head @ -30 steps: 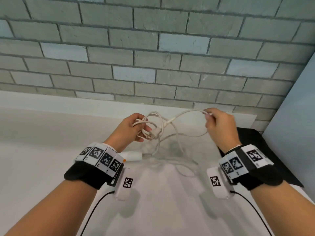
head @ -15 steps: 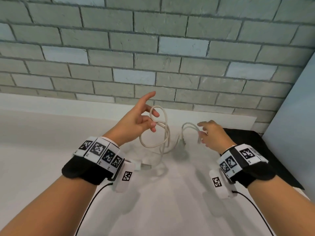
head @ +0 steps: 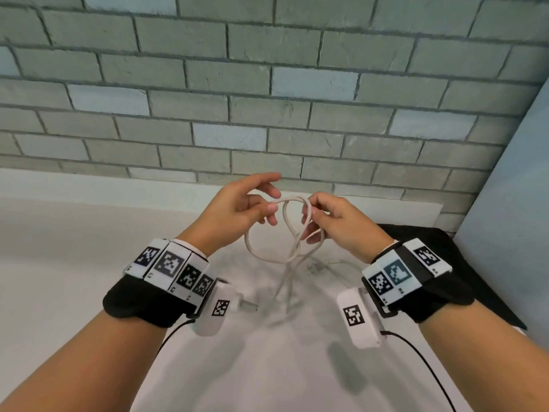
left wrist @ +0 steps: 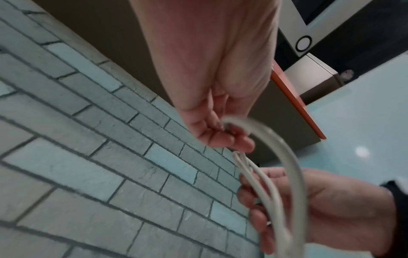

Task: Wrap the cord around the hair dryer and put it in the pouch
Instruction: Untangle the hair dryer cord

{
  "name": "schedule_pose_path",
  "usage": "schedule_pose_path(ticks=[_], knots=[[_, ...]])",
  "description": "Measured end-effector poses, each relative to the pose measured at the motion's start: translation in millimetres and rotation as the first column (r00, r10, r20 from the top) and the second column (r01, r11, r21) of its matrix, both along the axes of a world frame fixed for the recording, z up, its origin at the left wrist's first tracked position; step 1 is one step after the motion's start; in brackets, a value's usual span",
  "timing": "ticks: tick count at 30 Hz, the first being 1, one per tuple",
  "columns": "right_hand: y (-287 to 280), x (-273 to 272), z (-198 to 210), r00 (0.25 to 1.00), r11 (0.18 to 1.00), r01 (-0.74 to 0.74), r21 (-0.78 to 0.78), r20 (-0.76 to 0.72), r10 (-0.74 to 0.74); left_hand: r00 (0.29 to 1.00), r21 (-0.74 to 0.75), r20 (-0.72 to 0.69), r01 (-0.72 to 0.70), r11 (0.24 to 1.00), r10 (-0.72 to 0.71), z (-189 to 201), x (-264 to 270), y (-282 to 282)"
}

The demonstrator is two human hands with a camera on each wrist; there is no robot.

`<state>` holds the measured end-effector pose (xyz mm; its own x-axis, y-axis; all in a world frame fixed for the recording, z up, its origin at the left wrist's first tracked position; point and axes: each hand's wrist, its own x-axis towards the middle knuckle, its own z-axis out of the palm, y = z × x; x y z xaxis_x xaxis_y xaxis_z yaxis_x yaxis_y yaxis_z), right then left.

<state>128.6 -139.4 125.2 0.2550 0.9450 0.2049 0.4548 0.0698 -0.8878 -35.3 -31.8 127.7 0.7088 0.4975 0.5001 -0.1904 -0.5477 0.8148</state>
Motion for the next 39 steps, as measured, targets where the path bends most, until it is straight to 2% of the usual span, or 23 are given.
schedule_pose_path(ticks=[2, 3, 4, 5, 6, 8, 9, 11, 13, 15, 18, 20, 22, 24, 26, 27, 29, 33, 36, 39], knots=[[1, -5, 3, 0.993, 0.999, -0.007, 0.038, -0.118, 0.012, 0.992, -0.183, 0.125, 0.05, 0.982, -0.027, 0, 3, -3], [2, -7, 5, 0.988, 0.998, 0.008, 0.059, -0.157, 0.001, 0.985, -0.312, 0.173, 0.068, 0.948, -0.014, -2, 6, -4], [3, -8, 7, 0.983, 0.996, 0.034, 0.08, -0.182, -0.019, 0.985, -0.432, 0.173, 0.076, 0.898, 0.0, -5, 9, -5], [4, -8, 9, 0.981, 0.993, 0.063, 0.1, -0.191, -0.043, 0.993, -0.519, 0.113, 0.079, 0.851, -0.023, -10, 12, -6], [4, -7, 10, 0.98, 0.989, 0.091, 0.114, -0.188, -0.069, 0.995, -0.57, 0.022, 0.091, 0.817, -0.095, -15, 15, -7], [4, -6, 13, 0.979, 0.985, 0.125, 0.122, -0.177, -0.103, 0.951, -0.641, -0.084, 0.178, 0.747, -0.299, -28, 17, -10], [3, -5, 13, 0.978, 0.983, 0.132, 0.125, -0.176, -0.109, 0.927, -0.669, -0.078, 0.225, 0.708, -0.368, -32, 16, -11], [1, -3, 14, 0.975, 0.981, 0.144, 0.127, -0.189, -0.119, 0.908, -0.691, -0.034, 0.281, 0.666, -0.418, -35, 14, -12], [-1, -3, 14, 0.969, 0.979, 0.155, 0.134, -0.214, -0.124, 0.912, -0.678, -0.03, 0.282, 0.678, -0.409, -32, 14, -12], [-3, -4, 14, 0.973, 0.98, 0.146, 0.138, -0.198, -0.118, 0.933, -0.634, -0.057, 0.242, 0.735, -0.356, -30, 17, -13], [-7, -4, 17, 0.991, 0.984, 0.12, 0.128, -0.072, -0.112, 0.967, -0.528, -0.098, 0.15, 0.836, -0.236, -24, 18, -14], [-8, -2, 16, 0.987, 0.976, 0.13, 0.178, 0.071, -0.144, 0.976, -0.429, -0.151, 0.079, 0.9, -0.157, -17, 16, -15], [-8, -1, 13, 0.936, 0.97, 0.142, 0.195, 0.293, -0.196, 0.974, -0.263, -0.216, 0.014, 0.965, -0.073, -9, 14, -16], [-6, -2, 10, 0.831, 0.961, 0.195, 0.197, 0.488, -0.269, 0.966, -0.097, -0.258, -0.035, 0.995, 0.009, -3, 16, -17], [-7, -2, 11, 0.762, 0.93, 0.241, 0.278, 0.539, -0.358, 0.959, 0.012, -0.276, -0.065, 0.998, 0.066, 2, 17, -18], [-7, -2, 11, 0.765, 0.915, 0.232, 0.329, 0.52, -0.381, 0.956, 0.045, -0.283, -0.074, 0.996, 0.084, 4, 18, -18], [-8, -3, 13, 0.787, 0.907, 0.169, 0.386, 0.501, -0.36, 0.954, 0.041, -0.288, -0.075, 0.996, 0.083, 6, 17, -18], [-4, 0, 11, 0.803, 0.927, 0.081, 0.367, 0.527, -0.279, 0.96, -0.141, -0.28, -0.02, 0.99, -0.02, 9, 14, -18], [-3, 5, 5, 0.824, 0.923, 0.115, 0.368, 0.484, -0.295, 0.975, -0.307, -0.217, -0.017, 0.952, -0.053, 12, 12, -14], [-5, 9, 5, 0.838, 0.901, 0.153, 0.406, 0.431, -0.336, 0.978, -0.294, -0.21, -0.042, 0.955, -0.021, 9, 10, -9]])
